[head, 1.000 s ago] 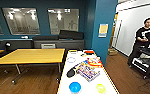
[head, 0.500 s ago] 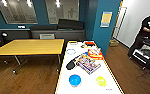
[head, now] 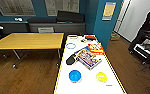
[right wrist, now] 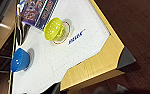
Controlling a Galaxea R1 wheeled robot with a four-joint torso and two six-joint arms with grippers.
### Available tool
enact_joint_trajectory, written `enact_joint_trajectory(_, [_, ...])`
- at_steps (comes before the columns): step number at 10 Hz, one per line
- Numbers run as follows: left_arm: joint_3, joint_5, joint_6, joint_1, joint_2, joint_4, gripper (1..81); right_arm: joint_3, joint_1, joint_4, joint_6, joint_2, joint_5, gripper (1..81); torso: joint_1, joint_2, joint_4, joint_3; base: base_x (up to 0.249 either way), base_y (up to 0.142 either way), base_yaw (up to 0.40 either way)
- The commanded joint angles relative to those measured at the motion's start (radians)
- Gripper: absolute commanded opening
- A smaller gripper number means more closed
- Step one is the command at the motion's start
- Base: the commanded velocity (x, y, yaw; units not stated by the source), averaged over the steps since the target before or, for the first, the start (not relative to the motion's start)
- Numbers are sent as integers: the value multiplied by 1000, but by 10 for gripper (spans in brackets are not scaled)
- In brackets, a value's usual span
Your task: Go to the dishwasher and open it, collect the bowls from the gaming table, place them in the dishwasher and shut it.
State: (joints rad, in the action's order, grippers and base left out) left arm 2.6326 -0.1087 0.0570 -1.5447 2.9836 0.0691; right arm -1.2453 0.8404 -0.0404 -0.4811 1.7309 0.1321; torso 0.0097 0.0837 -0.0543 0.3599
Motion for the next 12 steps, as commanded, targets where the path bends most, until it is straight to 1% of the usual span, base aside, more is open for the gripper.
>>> enact_joint_trajectory(1, [-6,64,3,4,0,-3,811,0,-223,-9,-37,-57,-140,811,0,0,0,0,0,0,0])
enact_joint_trajectory(2, [-6,64,3,4,2,-5,811,-18,-255,-4,-69,-35,-152,811,0,0,0,0,0,0,0])
enact_joint_trajectory(3, [-5,64,3,5,2,-5,811,-46,-284,-6,-96,-8,-180,811,0,0,0,0,0,0,0])
enact_joint_trajectory(4, [-5,64,3,7,2,-5,811,-87,-298,-3,-136,31,-209,811,0,0,0,0,0,0,0])
enact_joint_trajectory(5, [-3,66,3,8,2,-5,811,-159,-309,-3,-168,81,-213,811,0,0,0,0,0,0,0])
enact_joint_trajectory(6, [-3,66,3,10,2,-5,811,-212,-321,-9,-171,117,-215,811,0,0,0,0,0,0,0])
enact_joint_trajectory(7, [-2,66,4,11,2,-5,811,-271,-332,-9,-194,162,-223,811,1,0,0,0,0,0,0])
enact_joint_trajectory(8, [-2,66,4,13,2,-5,811,-303,-349,-9,-209,193,-227,811,1,0,0,0,0,0,0])
enact_joint_trajectory(10, [-2,66,6,14,3,-6,811,-354,-379,-9,-289,229,-226,811,1,-1,0,0,0,0,0])
enact_joint_trajectory(11, [-2,66,4,16,3,-9,811,-365,-399,-1,-314,241,-226,811,1,-1,0,0,0,0,0])
enact_joint_trajectory(12, [-2,67,4,16,3,-12,811,-381,-425,7,-314,265,-227,811,1,-1,0,1,0,0,0])
